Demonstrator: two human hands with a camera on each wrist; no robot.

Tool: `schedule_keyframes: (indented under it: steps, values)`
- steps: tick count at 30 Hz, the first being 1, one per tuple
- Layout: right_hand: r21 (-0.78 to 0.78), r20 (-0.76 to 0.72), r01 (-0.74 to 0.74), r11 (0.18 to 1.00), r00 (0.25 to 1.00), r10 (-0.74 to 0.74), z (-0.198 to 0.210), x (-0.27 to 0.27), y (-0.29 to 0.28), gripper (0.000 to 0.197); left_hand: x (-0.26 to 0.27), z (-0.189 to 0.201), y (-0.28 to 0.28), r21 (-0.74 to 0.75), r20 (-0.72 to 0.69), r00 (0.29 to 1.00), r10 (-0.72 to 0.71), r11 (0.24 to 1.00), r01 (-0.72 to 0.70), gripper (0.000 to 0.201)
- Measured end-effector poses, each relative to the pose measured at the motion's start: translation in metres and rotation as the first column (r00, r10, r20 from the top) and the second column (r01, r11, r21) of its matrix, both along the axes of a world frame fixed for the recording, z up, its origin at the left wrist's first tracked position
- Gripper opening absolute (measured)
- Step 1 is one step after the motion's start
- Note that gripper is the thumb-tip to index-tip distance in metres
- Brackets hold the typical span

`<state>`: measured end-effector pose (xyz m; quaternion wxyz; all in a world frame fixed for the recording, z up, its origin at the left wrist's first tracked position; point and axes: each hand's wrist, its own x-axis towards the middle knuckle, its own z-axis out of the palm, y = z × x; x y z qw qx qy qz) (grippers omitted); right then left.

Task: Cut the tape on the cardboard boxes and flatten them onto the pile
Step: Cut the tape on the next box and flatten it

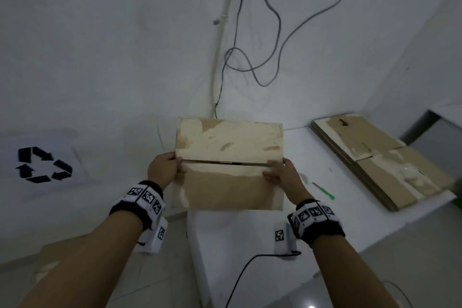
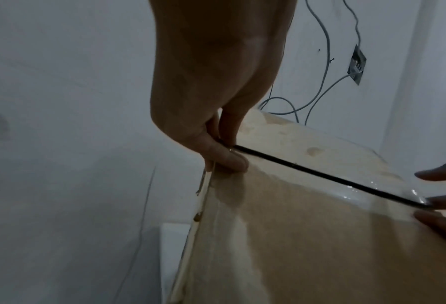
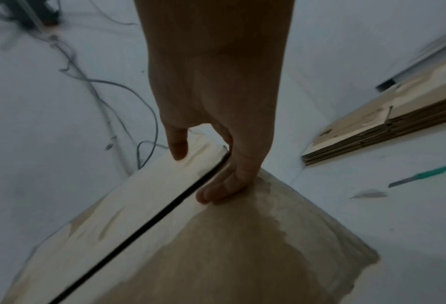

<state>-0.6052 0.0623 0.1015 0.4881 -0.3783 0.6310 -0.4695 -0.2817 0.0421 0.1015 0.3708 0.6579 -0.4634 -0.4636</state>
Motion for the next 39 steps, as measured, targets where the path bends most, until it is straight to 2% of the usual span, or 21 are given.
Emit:
schedule_keyframes:
  steps: [2, 3, 5, 7, 11, 13, 16, 20, 22, 24, 25, 27, 28, 30, 31, 32, 33, 34, 35, 37, 39]
  values:
    - [-0.012, 0.136, 0.04, 0.999, 0.99, -0.038, 0.007, -0.016, 0.002, 0.041, -0.025, 0.012, -0.007, 0.032, -0.179, 0.984, 0.016, 0.999, -0.011, 0.014]
    - [-0.001, 0.206, 0.069, 0.998, 0.976, -0.068, 0.009, -0.023, 0.003, 0.043, -0.036, 0.019, -0.009, 0.059, -0.261, 0.965, 0.009, 0.998, 0.007, 0.019]
    - [0.0, 0.301, 0.127, 0.992, 0.946, -0.121, 0.01, -0.036, 0.004, 0.043, -0.054, 0.034, -0.01, 0.099, -0.361, 0.929, -0.083, 0.987, 0.127, 0.046]
    - [-0.01, 0.35, 0.164, 0.986, 0.925, -0.15, 0.009, -0.047, 0.005, 0.04, -0.069, 0.041, -0.015, 0.113, -0.406, 0.898, -0.168, 0.966, 0.232, 0.058]
    - [0.037, 0.425, 0.245, 0.969, 0.873, -0.238, -0.003, -0.072, -0.003, 0.043, -0.102, 0.044, -0.022, 0.156, -0.513, 0.858, -0.029, 0.98, 0.126, 0.031]
    - [0.053, 0.448, 0.27, 0.961, 0.854, -0.264, -0.009, -0.083, -0.007, 0.038, -0.113, 0.034, -0.027, 0.199, -0.534, 0.845, -0.008, 0.971, 0.134, 0.03]
    - [0.079, 0.457, 0.323, 0.943, 0.829, -0.322, -0.027, -0.104, -0.015, 0.035, -0.118, 0.01, -0.04, 0.249, -0.503, 0.864, -0.032, 0.951, 0.18, 0.052]
    - [0.095, 0.52, 0.356, 0.93, 0.779, -0.352, -0.057, -0.139, -0.035, 0.027, -0.133, -0.026, -0.053, 0.185, -0.69, 0.723, -0.03, 0.959, 0.216, 0.03]
    - [0.091, 0.516, 0.347, 0.933, 0.785, -0.342, -0.077, -0.155, -0.045, 0.021, -0.143, -0.044, -0.052, 0.143, -0.719, 0.694, -0.034, 0.97, 0.196, 0.05]
    - [0.116, 0.438, 0.305, 0.945, 0.838, -0.325, -0.093, -0.167, -0.049, 0.021, -0.155, -0.057, -0.047, 0.103, -0.71, 0.702, -0.058, 0.977, 0.185, 0.086]
    - [0.146, 0.414, 0.286, 0.947, 0.852, -0.321, -0.105, -0.173, -0.049, 0.016, -0.161, -0.059, -0.042, 0.098, -0.701, 0.711, -0.042, 0.983, 0.155, 0.09]
    - [0.204, 0.239, 0.264, 0.943, 0.92, -0.309, -0.127, -0.184, -0.047, 0.007, -0.172, -0.076, -0.037, 0.154, -0.659, 0.744, 0.11, 0.988, -0.009, 0.066]
    - [0.196, 0.184, 0.247, 0.949, 0.941, -0.283, -0.138, -0.19, -0.045, 0.014, -0.177, -0.086, -0.032, 0.187, -0.661, 0.726, 0.19, 0.979, -0.086, 0.053]
    - [0.169, 0.18, 0.154, 0.974, 0.966, -0.184, -0.147, -0.199, -0.042, 0.027, -0.182, -0.11, -0.024, 0.249, -0.722, 0.609, 0.328, 0.945, -0.214, 0.035]
    - [0.178, 0.159, 0.109, 0.978, 0.978, -0.138, -0.152, -0.206, -0.041, 0.021, -0.188, -0.115, -0.019, 0.267, -0.695, 0.586, 0.417, 0.906, -0.328, 0.028]
    - [0.204, 0.14, 0.084, 0.975, 0.984, -0.114, -0.152, -0.212, -0.041, 0.004, -0.199, -0.113, -0.013, 0.245, -0.639, 0.608, 0.471, 0.874, -0.42, 0.022]
    - [0.254, 0.108, 0.082, 0.964, 0.988, -0.113, -0.155, -0.221, -0.045, 0.015, -0.208, -0.11, -0.008, 0.224, -0.585, 0.625, 0.518, 0.843, -0.489, 0.031]
    - [0.284, 0.073, 0.097, 0.954, 0.99, -0.123, -0.159, -0.233, -0.049, 0.026, -0.213, -0.111, -0.005, 0.27, -0.557, 0.597, 0.577, 0.806, -0.526, 0.038]
    - [0.265, -0.06, 0.107, 0.958, 0.994, -0.094, -0.163, -0.243, -0.054, 0.028, -0.218, -0.111, -0.003, 0.277, -0.543, 0.585, 0.602, 0.786, -0.552, 0.041]
    - [0.185, -0.376, 0.135, 0.973, 0.925, -0.057, -0.169, -0.263, -0.059, 0.016, -0.225, -0.11, -0.001, 0.271, -0.521, 0.553, 0.65, 0.74, -0.615, 0.048]
    - [0.161, -0.57, 0.042, 0.986, 0.82, 0.058, -0.18, -0.282, -0.063, 0.026, -0.231, -0.109, -0.002, 0.263, -0.479, 0.532, 0.699, 0.692, -0.672, 0.066]
